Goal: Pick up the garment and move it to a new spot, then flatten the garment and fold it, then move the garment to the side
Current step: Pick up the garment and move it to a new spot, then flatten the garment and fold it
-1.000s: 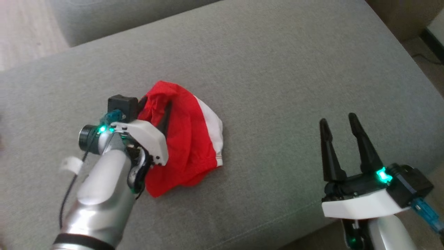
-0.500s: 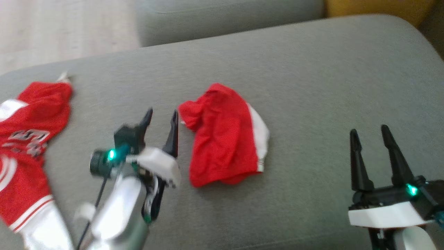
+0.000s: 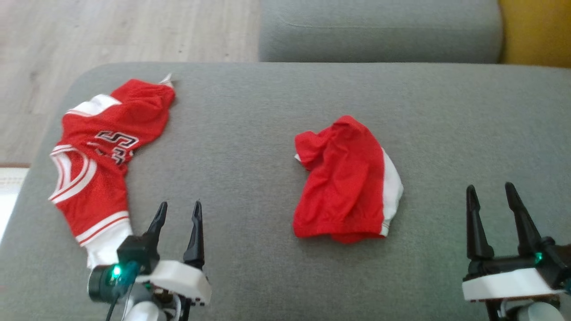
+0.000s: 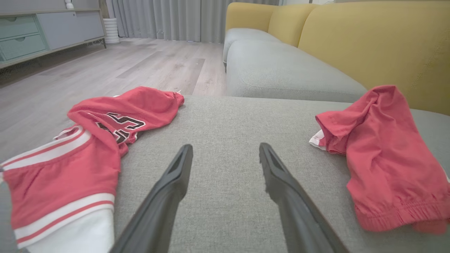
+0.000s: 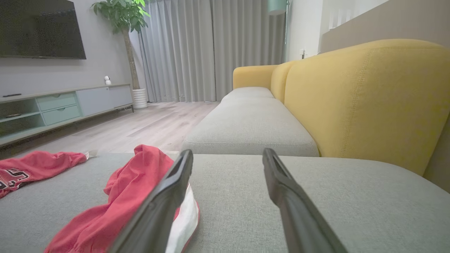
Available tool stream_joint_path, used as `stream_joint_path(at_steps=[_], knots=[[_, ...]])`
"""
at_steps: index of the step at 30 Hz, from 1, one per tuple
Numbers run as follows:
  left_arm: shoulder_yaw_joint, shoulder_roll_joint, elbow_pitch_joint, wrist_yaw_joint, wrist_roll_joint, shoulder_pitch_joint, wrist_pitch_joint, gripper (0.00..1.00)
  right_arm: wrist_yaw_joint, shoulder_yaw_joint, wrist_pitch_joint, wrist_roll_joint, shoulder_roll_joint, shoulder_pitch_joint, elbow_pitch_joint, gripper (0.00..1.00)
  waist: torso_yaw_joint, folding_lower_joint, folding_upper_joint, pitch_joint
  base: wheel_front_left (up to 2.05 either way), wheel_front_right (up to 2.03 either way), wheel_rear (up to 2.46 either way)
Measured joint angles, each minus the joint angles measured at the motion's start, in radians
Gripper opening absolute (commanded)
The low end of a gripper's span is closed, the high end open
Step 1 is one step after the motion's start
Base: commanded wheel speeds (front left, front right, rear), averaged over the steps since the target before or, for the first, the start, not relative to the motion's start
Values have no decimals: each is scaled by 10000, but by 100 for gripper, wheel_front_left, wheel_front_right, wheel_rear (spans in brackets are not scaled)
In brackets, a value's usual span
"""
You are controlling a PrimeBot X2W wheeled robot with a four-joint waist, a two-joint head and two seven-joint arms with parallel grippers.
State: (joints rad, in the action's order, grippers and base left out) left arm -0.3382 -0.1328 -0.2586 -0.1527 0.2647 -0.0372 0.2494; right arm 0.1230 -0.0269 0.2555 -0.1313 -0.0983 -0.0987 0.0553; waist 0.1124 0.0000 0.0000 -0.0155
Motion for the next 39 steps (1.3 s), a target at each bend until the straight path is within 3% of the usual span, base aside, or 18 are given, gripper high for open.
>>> stream_joint_path(at_steps=[8, 22, 39], knots=[[826, 35, 431, 451, -353, 778, 2, 100, 0, -355, -2, 96, 272, -477, 719, 100, 354, 0, 0, 244, 0, 0, 0], [1593, 353, 554, 1283, -968, 1132, 0, 100, 0, -523, -2, 96, 535, -484, 915, 100, 64, 0, 0, 292, 0, 0, 0], [2065, 631, 382, 1709, -1335, 1131, 2, 100, 0, -426, -2, -82, 546, -494, 1001, 100, -480, 0, 0, 204, 0, 0, 0]])
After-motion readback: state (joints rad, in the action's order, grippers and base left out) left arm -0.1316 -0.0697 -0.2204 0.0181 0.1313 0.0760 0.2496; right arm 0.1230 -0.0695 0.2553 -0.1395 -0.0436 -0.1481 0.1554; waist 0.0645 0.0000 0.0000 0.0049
